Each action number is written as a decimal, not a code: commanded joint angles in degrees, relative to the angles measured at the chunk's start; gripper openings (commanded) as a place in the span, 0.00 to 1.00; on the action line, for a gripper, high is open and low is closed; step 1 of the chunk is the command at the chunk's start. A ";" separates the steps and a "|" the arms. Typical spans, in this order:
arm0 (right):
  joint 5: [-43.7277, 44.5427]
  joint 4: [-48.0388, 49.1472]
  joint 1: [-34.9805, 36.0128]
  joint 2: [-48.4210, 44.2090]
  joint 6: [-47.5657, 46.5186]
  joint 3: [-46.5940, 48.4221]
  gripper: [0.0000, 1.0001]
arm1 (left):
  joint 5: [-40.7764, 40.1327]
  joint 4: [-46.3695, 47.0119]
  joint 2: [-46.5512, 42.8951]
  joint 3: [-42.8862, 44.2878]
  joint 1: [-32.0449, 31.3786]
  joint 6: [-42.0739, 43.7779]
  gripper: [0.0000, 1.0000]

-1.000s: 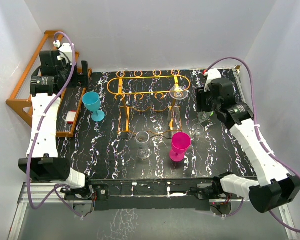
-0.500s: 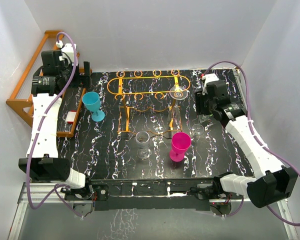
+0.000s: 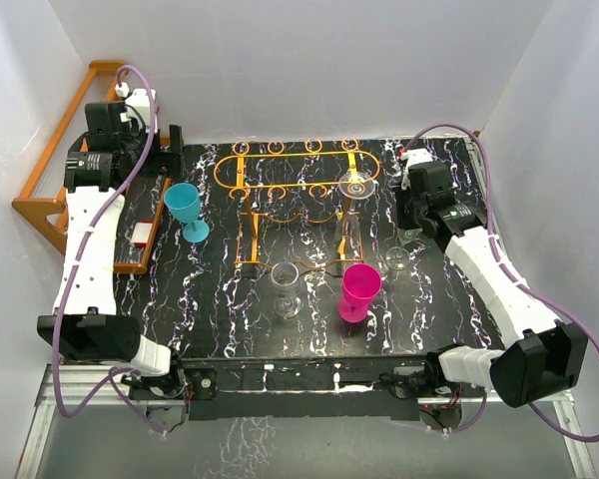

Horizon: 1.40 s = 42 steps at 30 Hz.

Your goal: Place the wine glass upside down on the wine glass rack

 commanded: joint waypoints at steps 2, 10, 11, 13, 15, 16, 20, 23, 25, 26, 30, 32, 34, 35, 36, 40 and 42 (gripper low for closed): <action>4.16 1.29 -0.26 -1.54 1.02 0.87 0.07 | 1.16 -2.11 -0.90 1.57 -0.45 1.06 0.97; 6.63 -0.63 -0.27 -8.50 4.51 6.98 0.08 | 4.72 -7.76 1.70 10.88 -0.90 2.27 0.97; 6.16 -1.10 -0.29 -9.21 5.12 8.67 0.08 | 5.04 -8.13 1.83 11.84 -0.89 2.17 0.97; 5.15 -0.92 -0.26 -10.76 6.07 10.73 0.08 | 5.39 -8.64 1.87 13.48 -0.90 1.81 0.97; 4.68 -0.72 -0.33 -11.86 7.09 12.75 0.08 | 4.54 -9.02 1.78 14.91 -0.90 1.52 0.97; 4.69 -0.50 -0.33 -12.11 7.43 13.92 0.08 | 3.66 -8.98 1.71 15.70 -0.92 1.30 0.97; 8.01 4.12 -0.33 -14.64 6.92 17.05 0.08 | 4.41 -7.18 0.76 19.56 -0.90 -0.41 0.97; 11.57 13.20 -0.31 -17.32 3.22 16.56 0.08 | 10.60 -3.08 0.54 20.94 -0.96 -4.49 0.97; 13.24 18.09 -0.27 -17.45 1.10 17.02 0.08 | 16.88 0.44 0.77 20.99 -0.89 -8.27 0.97; 13.70 20.28 -0.26 -17.24 -0.24 17.42 0.08 | 21.13 2.55 1.23 20.89 -0.90 -10.69 0.97; 12.61 31.80 -0.26 -15.99 -3.61 16.89 0.08 | 39.09 16.00 2.37 16.59 -1.85 -24.96 0.97; 10.46 36.57 -0.26 -14.93 -4.16 16.72 0.08 | 40.23 21.79 3.56 16.12 -6.50 -31.17 0.97; 7.59 40.65 -0.28 -13.86 -3.83 16.84 0.08 | 39.09 23.54 5.71 18.70 -11.94 -31.81 0.97; 6.08 42.53 -0.26 -13.39 -3.19 16.86 0.08 | 38.80 24.73 6.71 19.53 -14.10 -32.60 0.97; 4.74 45.00 -0.30 -13.16 -2.45 16.56 0.08 | 38.84 27.08 7.43 19.48 -15.58 -34.38 0.97; -0.74 57.53 -0.28 -13.33 1.74 12.66 0.08 | 40.29 37.77 11.03 19.50 -18.72 -42.70 0.97; -6.33 66.32 -0.26 -13.84 2.15 8.91 0.08 | 39.97 39.85 13.23 22.21 -20.11 -45.52 0.97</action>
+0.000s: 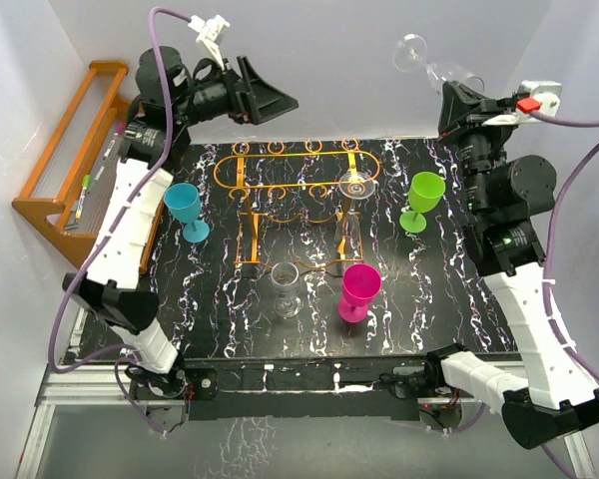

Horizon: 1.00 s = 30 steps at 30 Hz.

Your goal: Place the wine glass upside down on the wine glass rack

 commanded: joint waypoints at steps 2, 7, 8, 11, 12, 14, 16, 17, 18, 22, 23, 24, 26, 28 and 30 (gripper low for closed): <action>-17.64 32.69 -0.24 -2.22 0.79 -8.18 0.08 | 1.42 14.50 3.27 5.26 -2.27 -13.01 0.97; -29.77 44.50 -0.23 -1.80 -2.79 -13.71 0.08 | -0.93 27.08 4.22 4.09 -2.97 -22.74 0.97; -30.02 47.43 -0.25 -1.79 -2.45 -15.04 0.08 | -1.26 28.83 4.70 4.29 -3.08 -24.61 0.97; -28.63 55.39 -0.28 -1.74 -0.52 -17.99 0.08 | -3.47 29.53 5.90 6.11 -3.90 -27.43 0.97; -28.32 57.03 -0.20 -1.72 -0.49 -18.66 0.08 | -4.03 29.95 5.99 6.34 -4.48 -27.68 0.97; -27.84 60.43 -0.17 -1.55 0.20 -19.87 0.08 | -5.24 30.98 5.96 6.52 -6.01 -27.80 0.96; -28.14 62.89 0.07 -1.07 0.80 -20.32 0.08 | -7.05 31.12 6.05 7.08 -7.91 -27.76 0.94; -28.58 63.77 0.34 -0.70 0.76 -20.15 0.08 | -7.74 31.11 6.39 7.72 -8.55 -27.49 0.93; -28.97 64.18 0.78 -0.34 0.67 -19.81 0.08 | -8.36 30.77 7.00 8.86 -9.21 -27.03 0.93; -29.31 66.20 3.01 1.15 -2.19 -19.12 0.08 | -10.04 29.51 10.12 14.03 -11.15 -25.90 0.92; -29.16 66.77 3.92 1.63 -3.13 -19.03 0.08 | -10.33 29.60 10.53 14.64 -11.69 -25.74 0.92; -29.11 67.01 4.67 2.10 -3.96 -18.79 0.08 | -10.57 30.01 10.88 15.17 -12.22 -25.57 0.91; -29.28 67.31 6.77 3.40 -7.22 -18.31 0.08 | -11.00 30.67 11.67 16.45 -12.97 -25.16 0.90; -29.03 67.76 9.13 5.17 -10.52 -17.92 0.08 | -11.74 31.35 12.69 18.24 -13.15 -24.87 0.88; -28.76 68.67 11.21 6.27 -13.37 -17.96 0.08 | -12.83 31.61 13.62 20.25 -13.20 -24.39 0.85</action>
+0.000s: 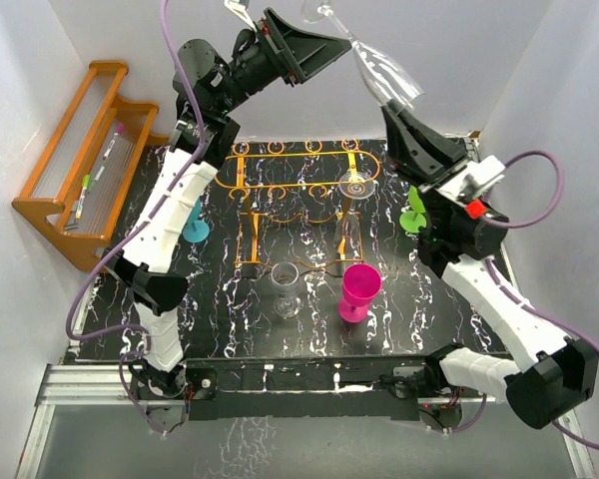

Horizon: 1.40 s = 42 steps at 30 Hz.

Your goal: Place the wine glass upside down on the wine glass rack

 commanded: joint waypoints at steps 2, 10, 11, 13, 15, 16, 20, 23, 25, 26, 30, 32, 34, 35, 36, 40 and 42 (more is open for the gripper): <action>0.86 5.14 4.73 2.56 -9.61 2.56 0.08 | -3.29 3.56 0.87 5.70 -0.31 1.53 0.83; 2.35 4.18 6.48 3.22 -12.95 1.80 0.08 | -3.44 5.03 2.11 7.79 -0.32 1.87 0.56; 2.37 4.08 6.57 3.16 -13.14 1.65 0.08 | -3.42 5.17 2.25 7.99 -0.33 2.01 0.51; 2.14 3.59 6.68 3.06 -13.27 1.43 0.08 | -3.46 5.33 2.39 8.21 -0.25 2.13 0.41; 1.27 2.89 6.72 3.18 -12.72 1.49 0.08 | -3.37 5.48 2.56 8.33 -0.24 2.17 0.32; 0.73 2.73 6.78 3.36 -12.26 1.51 0.08 | -3.21 5.70 2.58 8.31 -0.30 2.13 0.29; -1.17 2.33 6.80 4.24 -10.15 1.72 0.08 | -2.36 6.34 2.53 7.89 -0.28 2.04 0.21; -3.33 -0.34 6.77 5.24 -9.62 2.46 0.08 | -2.19 6.12 2.28 7.79 -0.32 2.36 0.02; -4.77 -1.96 6.90 5.84 -9.29 2.85 0.08 | -2.11 5.90 2.24 7.78 -0.32 2.59 0.00; -5.35 -2.27 6.90 6.12 -9.20 2.92 0.08 | -1.96 5.92 2.16 7.76 -0.32 2.77 0.00; -8.96 -3.45 6.90 7.22 -8.74 3.22 0.08 | -1.92 5.83 1.77 7.90 -0.31 3.52 0.00; -9.89 -4.32 6.97 7.54 -8.11 3.56 0.08 | -1.88 5.89 1.77 8.08 -0.33 3.82 0.00; -9.72 -4.13 7.16 7.70 -7.70 3.30 0.08 | -1.97 5.84 1.74 8.18 -0.33 4.05 0.00; -9.48 -3.96 7.23 7.66 -7.74 3.08 0.08 | -2.05 5.81 1.69 8.15 -0.27 4.13 0.00; -9.20 -3.96 7.30 7.56 -7.82 2.87 0.09 | -2.16 5.66 1.66 8.14 -0.28 4.19 0.00; -9.48 -4.26 7.34 7.32 -8.04 2.52 0.14 | -2.28 5.32 1.54 8.39 -0.33 5.47 0.00; -9.42 -4.53 7.31 6.92 -8.17 2.12 0.22 | -2.37 4.77 1.62 9.04 -0.31 7.23 0.00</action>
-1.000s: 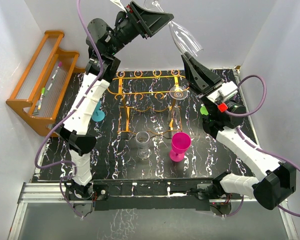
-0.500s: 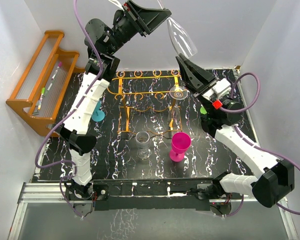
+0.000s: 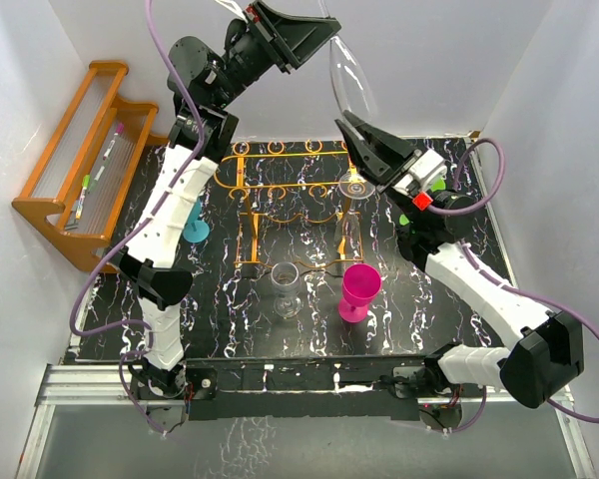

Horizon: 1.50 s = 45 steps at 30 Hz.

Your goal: Place the wine glass upside down on the wine glass rack

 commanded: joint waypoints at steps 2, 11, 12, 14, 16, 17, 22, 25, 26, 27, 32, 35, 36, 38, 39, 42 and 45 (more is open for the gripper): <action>-3.77 -1.91 1.04 -1.21 1.11 0.60 0.24 | 0.82 0.30 -2.25 3.55 -0.77 6.00 0.00; -1.85 -3.15 1.05 -3.64 -0.44 -1.31 0.34 | -1.54 -0.73 -2.12 8.02 -0.61 12.25 0.00; -1.87 -3.46 1.05 -3.82 -0.54 -1.32 0.34 | -1.72 -1.00 -2.19 8.28 -0.61 13.02 0.00; -2.01 -4.04 1.05 -4.38 -0.71 -1.51 0.35 | -2.31 -1.60 -2.38 8.81 -0.38 15.01 0.00; -2.15 -4.70 1.03 -4.93 -0.88 -1.90 0.36 | -3.26 -2.50 -2.57 9.38 -0.18 17.80 0.00; -2.19 -5.15 1.05 -5.33 -1.09 -2.12 0.36 | -3.67 -3.02 -2.61 9.72 0.01 20.95 0.00; -1.33 -8.40 1.04 -7.32 -3.10 -3.74 0.38 | -6.41 -4.36 -2.51 11.09 2.31 30.54 0.00; -0.75 -9.54 1.04 -8.54 -3.84 -4.85 0.38 | -6.45 -2.93 -2.80 10.13 5.68 31.94 0.00; -0.60 -9.84 1.03 -9.21 -3.91 -5.30 0.39 | -6.52 -2.70 -2.99 9.60 6.50 33.22 0.00; -0.35 -10.52 1.05 -9.97 -4.12 -5.90 0.39 | -6.53 -2.51 -3.34 8.97 7.48 34.83 0.00; 2.05 -14.11 1.05 -13.60 -4.84 -7.02 0.41 | -1.22 5.48 -5.90 -1.49 15.61 38.20 0.00; 2.55 -15.82 0.98 -15.47 -4.99 -7.69 0.41 | 2.71 11.93 -4.42 -5.74 22.21 33.71 0.00; 2.55 -16.46 1.04 -16.13 -5.02 -7.84 0.41 | 5.07 13.68 -3.54 -6.38 23.96 32.33 0.00; 2.58 -17.93 1.04 -17.15 -5.26 -8.13 0.41 | 9.91 17.01 -2.38 -8.38 27.02 30.21 0.00; 2.55 -18.65 1.05 -17.64 -5.43 -8.17 0.41 | 12.46 18.43 -2.14 -9.90 28.01 30.33 0.00; 3.09 -20.64 1.05 -18.92 -6.11 -8.61 0.41 | 19.67 20.75 -2.86 -16.56 29.76 33.66 0.00; 3.99 -22.37 1.03 -19.97 -6.45 -9.25 0.41 | 25.56 22.20 -4.62 -22.86 30.98 36.90 0.00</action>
